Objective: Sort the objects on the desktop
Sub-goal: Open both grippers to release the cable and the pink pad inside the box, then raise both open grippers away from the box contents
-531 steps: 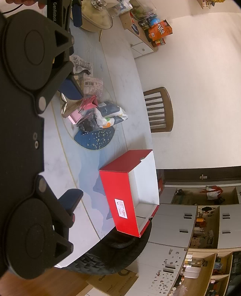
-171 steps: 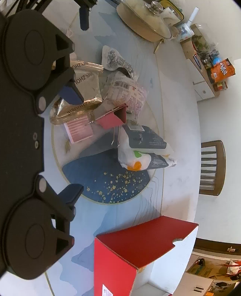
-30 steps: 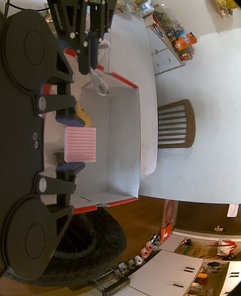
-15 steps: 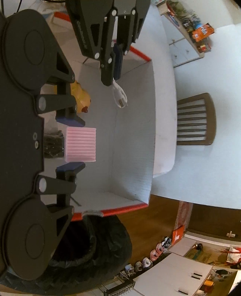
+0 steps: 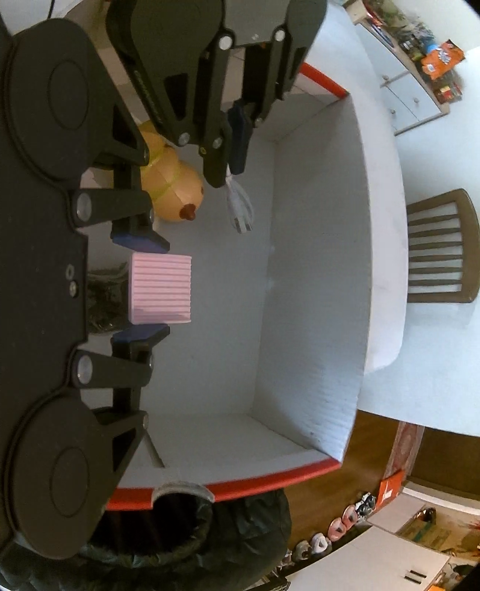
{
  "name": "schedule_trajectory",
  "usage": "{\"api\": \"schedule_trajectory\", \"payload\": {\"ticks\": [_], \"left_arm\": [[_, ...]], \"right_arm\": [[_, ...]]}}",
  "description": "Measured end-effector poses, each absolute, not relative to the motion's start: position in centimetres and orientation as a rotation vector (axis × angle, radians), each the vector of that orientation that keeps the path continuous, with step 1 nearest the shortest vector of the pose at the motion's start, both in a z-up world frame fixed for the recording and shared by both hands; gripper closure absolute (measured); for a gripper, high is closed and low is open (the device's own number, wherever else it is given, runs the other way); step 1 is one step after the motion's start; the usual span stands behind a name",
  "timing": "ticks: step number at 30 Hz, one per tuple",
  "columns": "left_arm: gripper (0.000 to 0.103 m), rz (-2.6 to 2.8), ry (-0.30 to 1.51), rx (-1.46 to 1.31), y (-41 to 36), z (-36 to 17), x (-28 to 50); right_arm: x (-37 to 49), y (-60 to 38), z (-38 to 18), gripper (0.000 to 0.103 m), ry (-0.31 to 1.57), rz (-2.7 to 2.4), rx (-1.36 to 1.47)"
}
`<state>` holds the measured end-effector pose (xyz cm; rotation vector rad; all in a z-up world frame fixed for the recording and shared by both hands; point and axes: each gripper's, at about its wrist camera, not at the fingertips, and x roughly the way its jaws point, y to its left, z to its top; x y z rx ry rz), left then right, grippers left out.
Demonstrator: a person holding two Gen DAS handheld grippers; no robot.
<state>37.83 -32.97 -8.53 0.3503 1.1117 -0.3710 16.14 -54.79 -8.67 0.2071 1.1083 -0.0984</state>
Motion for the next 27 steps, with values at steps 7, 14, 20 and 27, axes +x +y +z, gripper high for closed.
{"api": "schedule_trajectory", "payload": {"ticks": [7,14,20,27], "left_arm": [[0.094,-0.352,1.191,0.309,-32.5,-9.6,38.1],[0.093,-0.357,1.187,0.309,-32.3,-9.4,37.5],[0.093,-0.372,1.178,0.299,-32.3,-8.6,36.0],[0.093,-0.403,1.142,0.236,-31.8,-7.1,34.8]], "right_arm": [[16.4,-54.8,-8.7,0.063,1.114,-0.093,0.212],[16.1,-55.5,-8.0,0.062,1.099,-0.099,0.221],[15.1,-55.7,-6.6,0.054,1.065,-0.065,0.220],[13.2,-55.2,-4.7,0.047,1.021,-0.031,0.207]]}}
